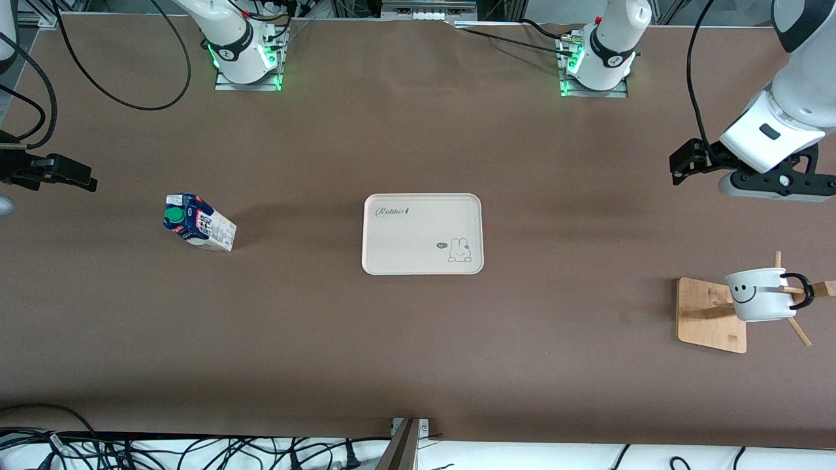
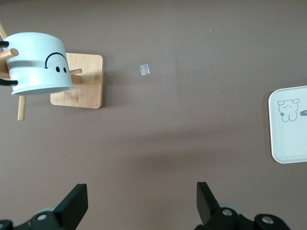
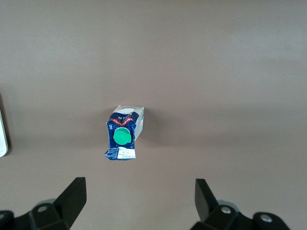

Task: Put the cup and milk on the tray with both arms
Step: 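Move the right gripper toward the milk carton and the left gripper toward the mug, then grasp the milk carton with the right gripper while the left gripper grasps the mug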

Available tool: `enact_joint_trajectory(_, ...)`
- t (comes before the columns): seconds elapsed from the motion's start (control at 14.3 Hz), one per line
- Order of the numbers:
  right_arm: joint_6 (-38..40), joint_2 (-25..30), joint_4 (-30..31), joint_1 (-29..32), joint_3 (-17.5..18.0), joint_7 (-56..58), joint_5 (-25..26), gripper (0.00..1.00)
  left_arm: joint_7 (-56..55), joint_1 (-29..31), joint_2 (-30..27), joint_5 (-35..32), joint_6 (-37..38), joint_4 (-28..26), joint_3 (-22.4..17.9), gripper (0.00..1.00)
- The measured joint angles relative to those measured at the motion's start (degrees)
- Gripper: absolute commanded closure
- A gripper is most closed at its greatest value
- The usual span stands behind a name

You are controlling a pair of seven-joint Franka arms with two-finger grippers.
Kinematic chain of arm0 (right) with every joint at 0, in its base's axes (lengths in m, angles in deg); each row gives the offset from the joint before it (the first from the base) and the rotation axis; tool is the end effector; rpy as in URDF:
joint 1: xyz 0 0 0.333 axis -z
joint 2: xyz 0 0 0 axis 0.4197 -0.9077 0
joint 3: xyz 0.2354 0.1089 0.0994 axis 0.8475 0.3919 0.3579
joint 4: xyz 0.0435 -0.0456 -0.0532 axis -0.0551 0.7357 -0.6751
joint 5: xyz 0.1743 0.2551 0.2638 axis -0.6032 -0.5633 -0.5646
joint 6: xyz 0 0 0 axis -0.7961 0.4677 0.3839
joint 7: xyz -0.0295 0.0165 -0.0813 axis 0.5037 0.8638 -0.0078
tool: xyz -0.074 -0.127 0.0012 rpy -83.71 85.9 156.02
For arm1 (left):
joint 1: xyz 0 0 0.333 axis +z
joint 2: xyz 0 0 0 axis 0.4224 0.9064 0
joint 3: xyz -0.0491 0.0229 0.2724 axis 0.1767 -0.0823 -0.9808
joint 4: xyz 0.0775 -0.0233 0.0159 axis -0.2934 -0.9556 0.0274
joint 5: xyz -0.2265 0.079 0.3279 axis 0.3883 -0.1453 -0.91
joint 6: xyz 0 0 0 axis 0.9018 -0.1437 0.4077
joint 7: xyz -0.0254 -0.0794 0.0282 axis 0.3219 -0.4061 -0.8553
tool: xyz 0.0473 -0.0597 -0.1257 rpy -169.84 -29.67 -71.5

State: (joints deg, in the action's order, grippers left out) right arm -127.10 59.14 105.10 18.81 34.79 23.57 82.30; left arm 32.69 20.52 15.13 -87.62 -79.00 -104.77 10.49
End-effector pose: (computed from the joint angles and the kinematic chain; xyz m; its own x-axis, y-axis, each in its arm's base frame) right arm 0.6034 -0.0501 0.4942 0.9960 -0.0072 -0.0886 -0.0054 -0.9998 0.0212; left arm 0.5885 -0.0600 0.5021 0.9958 -0.0917 -0.0075 -0.0920 -0.9932 -0.0718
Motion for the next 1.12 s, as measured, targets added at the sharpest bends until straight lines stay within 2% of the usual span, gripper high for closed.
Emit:
enact_joint_trajectory(0.21,0.08,-0.21,0.02,0.00,0.00,0.00,0.00,0.00,0.00,0.05,3.43,-0.02,0.21,2.32,-0.07,0.00)
enact_joint_trajectory(0.49,1.72,-0.93,0.44,-0.02,0.00,0.00,-0.04,0.00,0.00,0.14,5.19,-0.04,0.47,3.29,-0.33,0.00)
enact_joint_trajectory(0.84,0.64,-5.56,0.79,-1.52,0.34,-0.08,-0.72,0.00,-3.30,3.27,6.46,1.52,-0.04,3.13,-0.60,0.00)
enact_joint_trajectory(0.98,-0.26,-7.58,0.96,-1.80,0.36,-0.10,-2.29,0.00,-6.73,3.37,6.01,1.55,-3.57,1.84,-0.53,0.00)
enact_joint_trajectory(1.12,-0.78,-9.58,1.05,-1.79,0.36,-0.10,-3.18,0.00,-10.84,3.58,3.96,1.48,-10.21,-3.00,-0.50,0.00)
